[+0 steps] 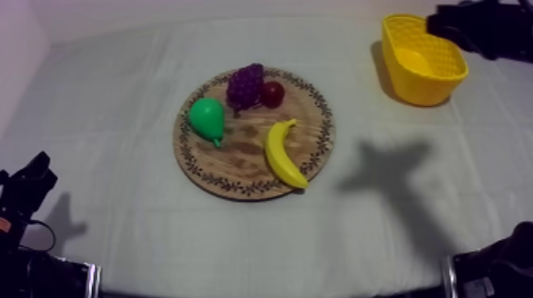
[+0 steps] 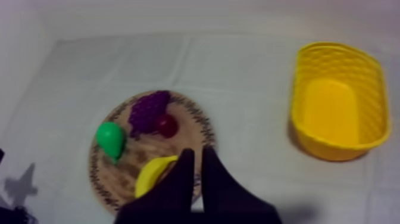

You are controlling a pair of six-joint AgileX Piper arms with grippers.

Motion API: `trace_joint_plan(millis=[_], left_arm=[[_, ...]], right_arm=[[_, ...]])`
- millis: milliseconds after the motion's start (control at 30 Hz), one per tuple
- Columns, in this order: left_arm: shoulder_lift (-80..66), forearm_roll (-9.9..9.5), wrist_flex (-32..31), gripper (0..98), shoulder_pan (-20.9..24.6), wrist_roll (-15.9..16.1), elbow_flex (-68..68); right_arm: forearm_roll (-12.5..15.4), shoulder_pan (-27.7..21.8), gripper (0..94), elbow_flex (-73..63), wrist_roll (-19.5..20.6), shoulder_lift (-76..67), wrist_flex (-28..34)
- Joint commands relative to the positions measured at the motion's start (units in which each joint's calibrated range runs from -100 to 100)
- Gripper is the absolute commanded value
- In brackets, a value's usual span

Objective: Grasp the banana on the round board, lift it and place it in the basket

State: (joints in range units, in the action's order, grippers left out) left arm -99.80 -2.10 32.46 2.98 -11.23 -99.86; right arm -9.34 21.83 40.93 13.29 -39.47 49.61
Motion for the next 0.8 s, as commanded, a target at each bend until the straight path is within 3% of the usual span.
trace_joint_plan(millis=[0,133,367,700,767], left_arm=[[-0.03,-0.03,0.03,0.1,0.03,0.0,-0.03],[-0.03,-0.03,0.03,0.1,0.03,0.01,-0.03],[-0.03,-0.03,0.03,0.1,0.03,-0.01,-0.03],[-0.03,-0.03,0.03,0.1,0.03,-0.02,-0.03],[-0.03,-0.03,0.03,0.1,0.03,-0.02,-0.03]], right_arm=[[-0.93,3.81,4.2,-1.55,2.9,3.96,0.96],[-3.53,9.01,5.1,-2.79,7.25,7.65,3.21],[-4.6,14.68,5.9,-2.12,10.34,12.05,4.33],[-5.71,18.98,7.2,0.57,13.24,16.97,2.7],[-6.1,19.73,13.6,1.02,13.69,17.48,2.31]])
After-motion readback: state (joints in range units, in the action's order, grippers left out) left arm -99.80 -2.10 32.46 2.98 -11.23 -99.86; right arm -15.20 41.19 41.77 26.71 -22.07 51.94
